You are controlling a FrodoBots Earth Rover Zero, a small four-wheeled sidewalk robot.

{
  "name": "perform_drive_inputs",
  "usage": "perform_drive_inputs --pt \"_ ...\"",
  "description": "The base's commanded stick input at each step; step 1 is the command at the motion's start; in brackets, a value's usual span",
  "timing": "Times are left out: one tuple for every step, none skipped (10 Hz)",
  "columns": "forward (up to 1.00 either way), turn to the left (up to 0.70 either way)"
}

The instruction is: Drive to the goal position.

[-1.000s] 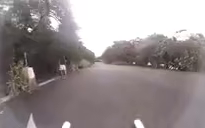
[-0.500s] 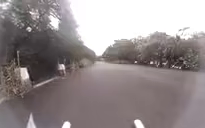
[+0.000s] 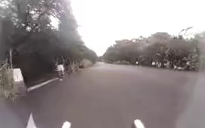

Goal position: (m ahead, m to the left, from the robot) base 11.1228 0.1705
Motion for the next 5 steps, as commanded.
perform_drive_inputs --pt "0.50 -0.11" --pt "0.50 -0.03" --pt "0.50 0.00" --pt "0.50 0.00" --pt "0.50 0.00"
